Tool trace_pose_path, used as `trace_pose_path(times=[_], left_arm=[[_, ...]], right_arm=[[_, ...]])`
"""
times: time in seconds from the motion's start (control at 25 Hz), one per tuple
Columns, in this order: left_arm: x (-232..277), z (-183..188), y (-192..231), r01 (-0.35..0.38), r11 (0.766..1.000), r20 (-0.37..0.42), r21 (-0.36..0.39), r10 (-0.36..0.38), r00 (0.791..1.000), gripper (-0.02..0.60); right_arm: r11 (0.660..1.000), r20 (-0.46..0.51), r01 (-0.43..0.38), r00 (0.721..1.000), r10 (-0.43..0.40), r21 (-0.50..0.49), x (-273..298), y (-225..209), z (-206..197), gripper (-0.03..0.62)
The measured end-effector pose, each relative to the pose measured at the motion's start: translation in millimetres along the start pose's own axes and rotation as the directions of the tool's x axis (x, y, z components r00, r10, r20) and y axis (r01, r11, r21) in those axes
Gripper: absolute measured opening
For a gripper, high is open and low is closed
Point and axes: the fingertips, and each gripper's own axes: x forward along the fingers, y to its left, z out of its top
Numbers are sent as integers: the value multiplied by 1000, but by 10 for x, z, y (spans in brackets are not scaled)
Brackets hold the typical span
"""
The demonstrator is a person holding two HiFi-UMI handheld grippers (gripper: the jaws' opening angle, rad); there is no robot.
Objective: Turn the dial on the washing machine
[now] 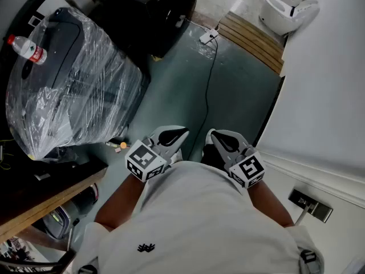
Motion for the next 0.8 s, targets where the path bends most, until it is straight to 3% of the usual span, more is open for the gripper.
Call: trace_pose_path(times=[0.28,0.6,0.8], left_arm=[[604,307,221,-4,1000,-1,26,4,1000,57],[1855,899,349,-21,998,5,65,21,1000,57],[2514,1113,461,-55,997,2,59,55,998,57]], right_arm=[[1000,20,-6,1000,6,-14,48,-671,138,0],[998,46,-38,998,40,-43,-108,-1911,274,1],[999,44,-11,999,12,-36,-287,-2646,191,2]])
